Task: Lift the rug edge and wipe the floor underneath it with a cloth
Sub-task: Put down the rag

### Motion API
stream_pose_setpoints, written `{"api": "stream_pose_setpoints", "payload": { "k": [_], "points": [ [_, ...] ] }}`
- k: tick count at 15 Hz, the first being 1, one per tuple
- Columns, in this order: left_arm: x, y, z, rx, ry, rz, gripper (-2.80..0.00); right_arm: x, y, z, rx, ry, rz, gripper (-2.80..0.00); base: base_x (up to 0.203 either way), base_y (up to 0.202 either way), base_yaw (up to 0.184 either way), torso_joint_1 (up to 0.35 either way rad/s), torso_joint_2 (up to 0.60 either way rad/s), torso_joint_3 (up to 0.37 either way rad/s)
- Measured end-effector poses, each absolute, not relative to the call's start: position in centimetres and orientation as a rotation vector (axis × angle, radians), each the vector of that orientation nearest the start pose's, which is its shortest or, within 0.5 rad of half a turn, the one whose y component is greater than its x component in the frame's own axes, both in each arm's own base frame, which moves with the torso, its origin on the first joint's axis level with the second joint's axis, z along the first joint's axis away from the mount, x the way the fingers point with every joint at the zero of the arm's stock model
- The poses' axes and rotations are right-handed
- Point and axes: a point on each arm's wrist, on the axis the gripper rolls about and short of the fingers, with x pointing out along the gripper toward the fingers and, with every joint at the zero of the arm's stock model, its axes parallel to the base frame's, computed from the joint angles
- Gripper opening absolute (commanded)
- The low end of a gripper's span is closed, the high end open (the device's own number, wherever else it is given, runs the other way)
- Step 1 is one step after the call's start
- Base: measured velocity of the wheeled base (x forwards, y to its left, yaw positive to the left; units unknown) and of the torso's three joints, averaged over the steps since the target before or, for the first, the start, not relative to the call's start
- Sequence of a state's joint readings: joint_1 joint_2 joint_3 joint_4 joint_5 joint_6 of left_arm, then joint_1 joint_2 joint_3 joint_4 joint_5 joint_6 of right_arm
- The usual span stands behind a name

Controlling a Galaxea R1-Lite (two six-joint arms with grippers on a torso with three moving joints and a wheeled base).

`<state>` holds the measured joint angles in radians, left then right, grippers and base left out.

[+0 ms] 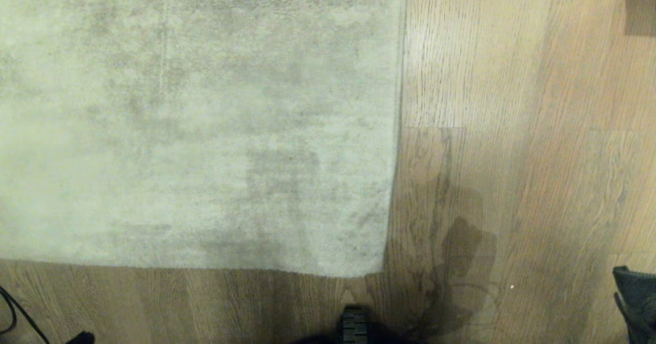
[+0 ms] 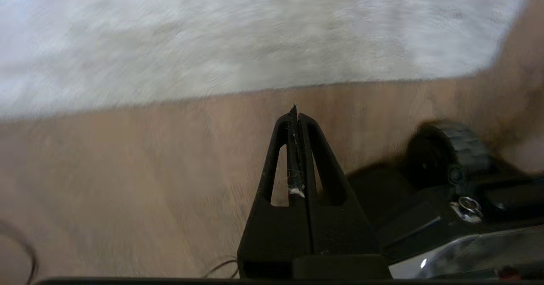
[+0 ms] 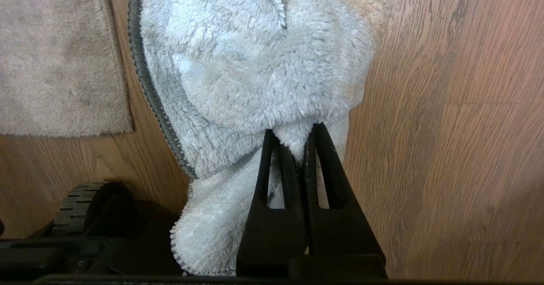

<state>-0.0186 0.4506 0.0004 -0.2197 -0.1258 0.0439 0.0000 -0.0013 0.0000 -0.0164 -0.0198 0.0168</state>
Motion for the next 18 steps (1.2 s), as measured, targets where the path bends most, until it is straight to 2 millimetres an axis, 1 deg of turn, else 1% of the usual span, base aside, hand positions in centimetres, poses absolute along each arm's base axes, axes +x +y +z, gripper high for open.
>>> {"api": "stream_pose_setpoints", "payload": {
  "k": [4,7,11,18],
  "points": [
    [-0.8,0.0,8.2,-0.018,0.148,-0.019,-2.8,-2.3,0.0,7.7,0.017,-0.018,-0.019,-2.8,0.0,0.0,0.0,0.0,0.0,0.0],
    [-1.9,0.0,7.6,0.006,0.059,0.008,-2.8,-2.3,0.0,7.7,0.018,-0.018,-0.02,-2.8,0.0,0.0,0.0,0.0,0.0,0.0],
    [-2.2,0.0,7.5,0.009,0.013,0.009,-2.8,-2.3,0.0,7.7,0.017,-0.018,-0.02,-2.8,0.0,0.0,0.0,0.0,0.0,0.0],
    [-2.3,0.0,7.5,0.01,0.004,0.01,-2.8,-2.3,0.0,7.7,0.017,-0.018,-0.02,-2.8,0.0,0.0,0.0,0.0,0.0,0.0]
  ]
}}
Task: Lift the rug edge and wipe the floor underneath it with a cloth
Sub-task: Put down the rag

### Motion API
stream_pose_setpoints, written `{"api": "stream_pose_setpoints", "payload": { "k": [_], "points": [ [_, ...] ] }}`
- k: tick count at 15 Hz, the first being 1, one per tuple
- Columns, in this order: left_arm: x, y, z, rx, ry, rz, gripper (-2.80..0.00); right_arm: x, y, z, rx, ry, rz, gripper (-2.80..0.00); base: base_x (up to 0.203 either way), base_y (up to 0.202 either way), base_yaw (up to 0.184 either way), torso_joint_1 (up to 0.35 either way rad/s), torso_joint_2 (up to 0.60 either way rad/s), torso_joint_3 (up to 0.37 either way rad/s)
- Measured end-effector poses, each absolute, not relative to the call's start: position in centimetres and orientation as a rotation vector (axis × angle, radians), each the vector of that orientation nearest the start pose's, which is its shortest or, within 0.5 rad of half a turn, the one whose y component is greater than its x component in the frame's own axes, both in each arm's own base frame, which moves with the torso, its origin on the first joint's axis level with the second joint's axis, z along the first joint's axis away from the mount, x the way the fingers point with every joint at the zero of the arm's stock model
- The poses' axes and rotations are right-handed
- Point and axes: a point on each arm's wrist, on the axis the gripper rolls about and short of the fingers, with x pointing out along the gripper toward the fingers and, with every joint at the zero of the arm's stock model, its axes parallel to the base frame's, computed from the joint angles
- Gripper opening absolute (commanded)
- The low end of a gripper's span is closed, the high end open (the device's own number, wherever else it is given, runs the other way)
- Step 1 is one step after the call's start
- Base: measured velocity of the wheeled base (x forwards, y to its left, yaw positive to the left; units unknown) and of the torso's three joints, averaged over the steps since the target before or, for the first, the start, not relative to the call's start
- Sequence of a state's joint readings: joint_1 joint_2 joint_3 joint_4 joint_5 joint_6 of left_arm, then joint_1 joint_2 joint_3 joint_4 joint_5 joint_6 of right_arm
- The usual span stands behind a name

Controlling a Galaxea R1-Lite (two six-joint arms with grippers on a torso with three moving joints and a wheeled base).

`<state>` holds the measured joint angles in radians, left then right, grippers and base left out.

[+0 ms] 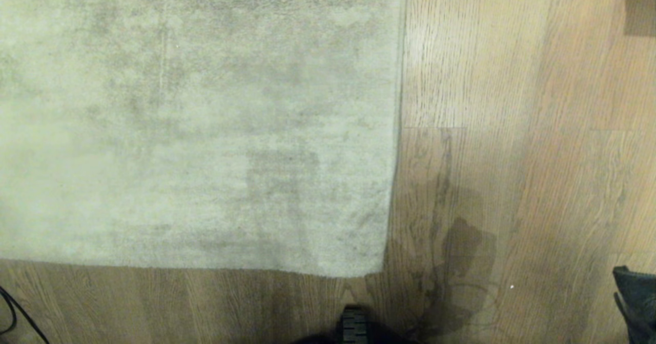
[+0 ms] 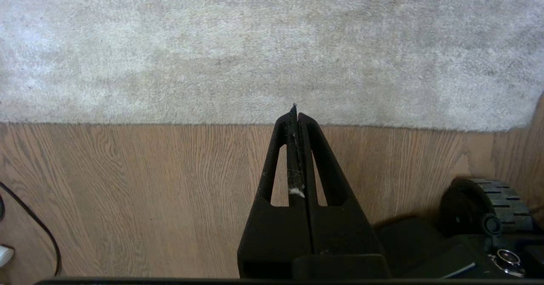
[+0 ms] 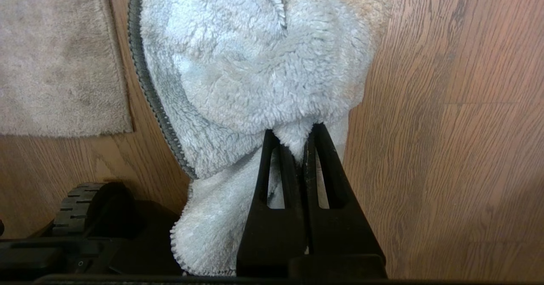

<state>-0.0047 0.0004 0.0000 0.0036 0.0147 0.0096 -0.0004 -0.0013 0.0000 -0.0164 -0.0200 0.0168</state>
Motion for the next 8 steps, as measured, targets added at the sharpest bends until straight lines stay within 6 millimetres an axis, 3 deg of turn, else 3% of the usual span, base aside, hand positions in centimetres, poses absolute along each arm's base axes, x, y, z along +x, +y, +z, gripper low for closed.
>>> {"api": "stream_pose_setpoints", "payload": {
  "k": [8],
  "points": [
    [-2.28,0.04,7.52,0.006,0.003,0.01,-2.8,-2.29,-0.04,7.71,0.017,-0.018,-0.02,-2.8,0.0,0.0,0.0,0.0,0.0,0.0]
  ]
}}
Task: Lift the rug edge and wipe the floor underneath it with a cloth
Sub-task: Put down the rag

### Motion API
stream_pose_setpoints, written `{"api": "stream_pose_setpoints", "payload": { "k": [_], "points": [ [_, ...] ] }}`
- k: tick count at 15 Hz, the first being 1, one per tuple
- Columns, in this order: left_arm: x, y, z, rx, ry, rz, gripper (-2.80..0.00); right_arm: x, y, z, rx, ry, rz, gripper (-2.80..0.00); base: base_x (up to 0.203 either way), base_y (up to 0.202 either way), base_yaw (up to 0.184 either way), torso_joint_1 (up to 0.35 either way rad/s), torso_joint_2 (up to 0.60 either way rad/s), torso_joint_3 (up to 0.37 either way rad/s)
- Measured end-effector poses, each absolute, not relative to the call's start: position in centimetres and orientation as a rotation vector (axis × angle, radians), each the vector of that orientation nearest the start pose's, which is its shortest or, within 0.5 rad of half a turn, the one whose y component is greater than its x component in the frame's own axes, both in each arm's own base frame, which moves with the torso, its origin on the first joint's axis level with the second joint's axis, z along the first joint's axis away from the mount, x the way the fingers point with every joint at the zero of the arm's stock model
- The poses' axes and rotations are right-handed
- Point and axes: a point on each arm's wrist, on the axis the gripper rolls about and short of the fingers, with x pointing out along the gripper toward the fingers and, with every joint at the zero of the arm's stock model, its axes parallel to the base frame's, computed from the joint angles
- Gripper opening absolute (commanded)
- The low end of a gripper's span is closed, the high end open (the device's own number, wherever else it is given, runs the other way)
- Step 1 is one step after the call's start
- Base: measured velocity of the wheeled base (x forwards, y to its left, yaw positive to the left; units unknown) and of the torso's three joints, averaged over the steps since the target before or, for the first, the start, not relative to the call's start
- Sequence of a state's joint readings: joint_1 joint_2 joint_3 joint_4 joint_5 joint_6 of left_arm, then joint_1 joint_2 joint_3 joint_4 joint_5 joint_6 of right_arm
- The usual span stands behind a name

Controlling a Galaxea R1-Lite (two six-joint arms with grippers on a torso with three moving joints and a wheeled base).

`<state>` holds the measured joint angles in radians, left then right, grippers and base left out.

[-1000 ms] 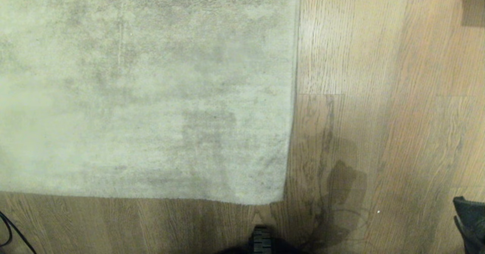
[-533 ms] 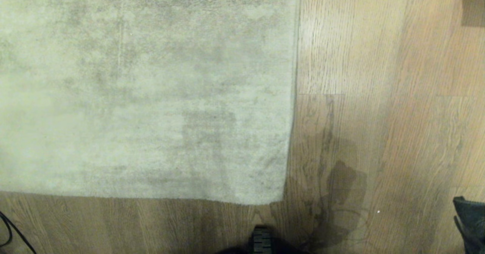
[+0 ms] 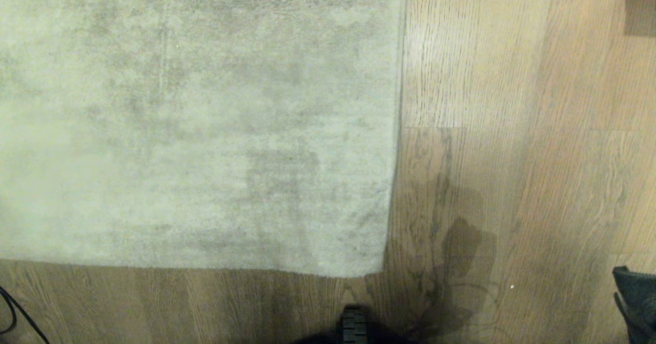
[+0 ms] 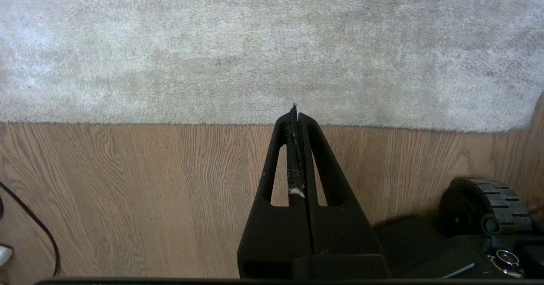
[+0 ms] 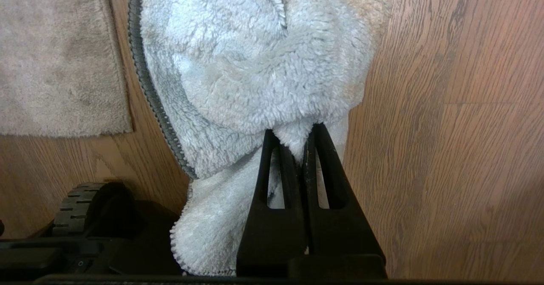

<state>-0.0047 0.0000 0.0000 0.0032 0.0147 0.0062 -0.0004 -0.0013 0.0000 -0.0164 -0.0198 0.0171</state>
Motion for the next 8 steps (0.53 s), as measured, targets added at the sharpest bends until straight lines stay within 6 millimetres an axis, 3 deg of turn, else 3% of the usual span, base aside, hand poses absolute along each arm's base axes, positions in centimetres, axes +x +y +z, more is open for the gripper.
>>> {"api": "stream_pose_setpoints", "payload": {
  "k": [8],
  "points": [
    [-2.28,0.04,7.52,0.006,0.003,0.01,-2.8,-2.29,-0.04,7.71,0.017,-0.018,-0.019,-2.8,0.0,0.0,0.0,0.0,0.0,0.0]
  ]
}}
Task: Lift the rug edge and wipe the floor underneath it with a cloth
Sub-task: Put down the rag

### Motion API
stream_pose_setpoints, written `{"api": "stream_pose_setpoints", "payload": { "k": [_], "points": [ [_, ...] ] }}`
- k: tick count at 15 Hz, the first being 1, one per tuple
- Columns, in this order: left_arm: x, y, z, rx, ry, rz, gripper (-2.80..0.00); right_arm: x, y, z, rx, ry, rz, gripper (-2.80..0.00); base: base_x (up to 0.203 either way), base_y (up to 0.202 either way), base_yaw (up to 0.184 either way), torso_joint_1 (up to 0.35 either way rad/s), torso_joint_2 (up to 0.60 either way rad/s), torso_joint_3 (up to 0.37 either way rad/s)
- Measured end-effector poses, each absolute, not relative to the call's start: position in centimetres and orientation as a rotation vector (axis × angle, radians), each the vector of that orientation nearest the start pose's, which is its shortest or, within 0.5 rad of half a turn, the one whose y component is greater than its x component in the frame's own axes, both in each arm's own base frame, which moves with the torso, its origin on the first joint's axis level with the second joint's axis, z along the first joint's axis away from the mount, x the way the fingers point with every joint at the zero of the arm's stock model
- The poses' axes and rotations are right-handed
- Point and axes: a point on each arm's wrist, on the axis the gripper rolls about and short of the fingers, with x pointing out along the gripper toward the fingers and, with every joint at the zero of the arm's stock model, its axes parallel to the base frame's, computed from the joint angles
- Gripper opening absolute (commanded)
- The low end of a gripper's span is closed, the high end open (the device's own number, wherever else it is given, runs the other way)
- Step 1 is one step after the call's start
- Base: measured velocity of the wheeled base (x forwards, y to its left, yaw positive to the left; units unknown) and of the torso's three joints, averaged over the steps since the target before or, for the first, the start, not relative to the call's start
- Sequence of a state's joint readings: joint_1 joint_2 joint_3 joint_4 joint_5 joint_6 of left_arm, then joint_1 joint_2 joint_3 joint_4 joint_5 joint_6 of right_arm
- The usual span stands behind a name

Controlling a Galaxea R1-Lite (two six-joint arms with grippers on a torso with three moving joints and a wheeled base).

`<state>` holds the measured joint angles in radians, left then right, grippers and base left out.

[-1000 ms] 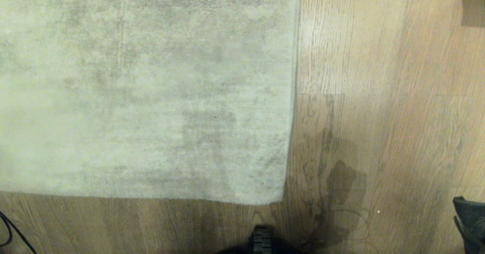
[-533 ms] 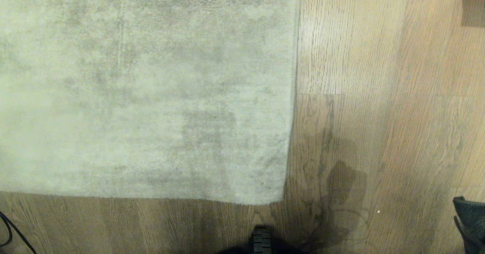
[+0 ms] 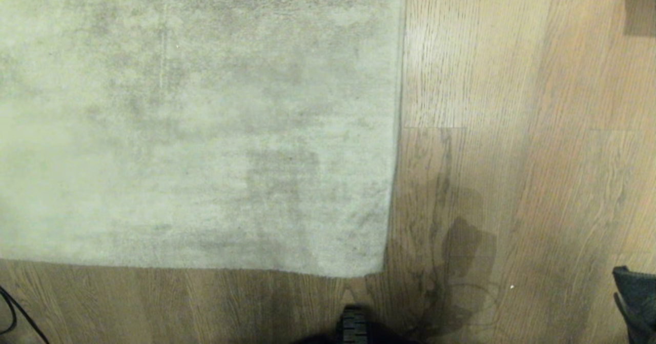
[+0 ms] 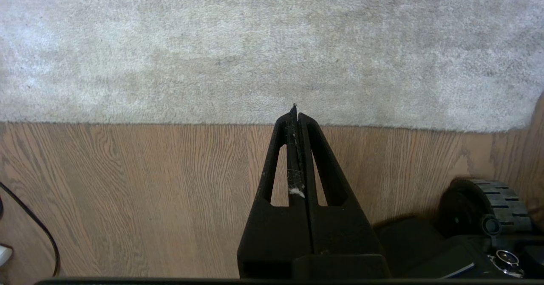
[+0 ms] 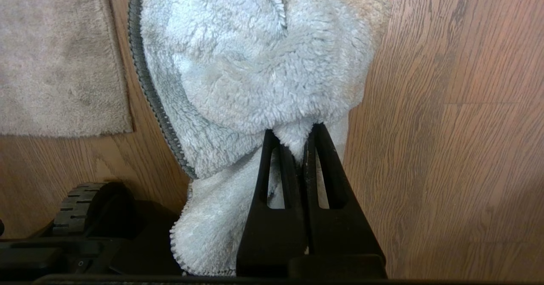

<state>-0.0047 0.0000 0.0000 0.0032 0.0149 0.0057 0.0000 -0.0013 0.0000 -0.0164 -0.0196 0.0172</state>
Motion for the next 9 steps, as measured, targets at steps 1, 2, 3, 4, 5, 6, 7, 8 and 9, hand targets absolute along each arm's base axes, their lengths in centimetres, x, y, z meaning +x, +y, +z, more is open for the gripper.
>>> {"api": "stream_pose_setpoints", "payload": {
  "k": [1,2,3,4,5,6,7,8,9],
  "points": [
    [-2.28,0.04,7.52,0.006,0.003,0.01,-2.8,-2.29,-0.04,7.71,0.017,-0.018,-0.02,-2.8,0.0,0.0,0.0,0.0,0.0,0.0],
    [-2.28,0.04,7.52,0.006,0.003,0.01,-2.8,-2.29,-0.04,7.71,0.017,-0.018,-0.02,-2.8,0.0,0.0,0.0,0.0,0.0,0.0],
    [-2.28,0.04,7.52,0.006,0.003,0.01,-2.8,-2.29,-0.04,7.71,0.017,-0.018,-0.019,-2.8,0.0,0.0,0.0,0.0,0.0,0.0],
    [-2.28,0.04,7.52,0.006,0.003,0.01,-2.8,-2.29,-0.04,7.71,0.017,-0.018,-0.02,-2.8,0.0,0.0,0.0,0.0,0.0,0.0],
    [-2.28,0.04,7.52,0.006,0.003,0.01,-2.8,-2.29,-0.04,7.71,0.017,-0.018,-0.019,-2.8,0.0,0.0,0.0,0.0,0.0,0.0],
    [-2.28,0.04,7.52,0.006,0.003,0.01,-2.8,-2.29,-0.04,7.71,0.017,-0.018,-0.019,-2.8,0.0,0.0,0.0,0.0,0.0,0.0],
    [-2.28,0.04,7.52,0.005,0.003,0.01,-2.8,-2.29,-0.04,7.71,0.017,-0.018,-0.02,-2.8,0.0,0.0,0.0,0.0,0.0,0.0],
    [-2.28,0.05,7.52,0.006,0.003,0.011,-2.8,-2.29,-0.04,7.71,0.017,-0.018,-0.02,-2.8,0.0,0.0,0.0,0.0,0.0,0.0],
    [-2.28,0.04,7.52,0.006,0.003,0.01,-2.8,-2.29,-0.04,7.71,0.017,-0.018,-0.02,-2.8,0.0,0.0,0.0,0.0,0.0,0.0]
  ]
}}
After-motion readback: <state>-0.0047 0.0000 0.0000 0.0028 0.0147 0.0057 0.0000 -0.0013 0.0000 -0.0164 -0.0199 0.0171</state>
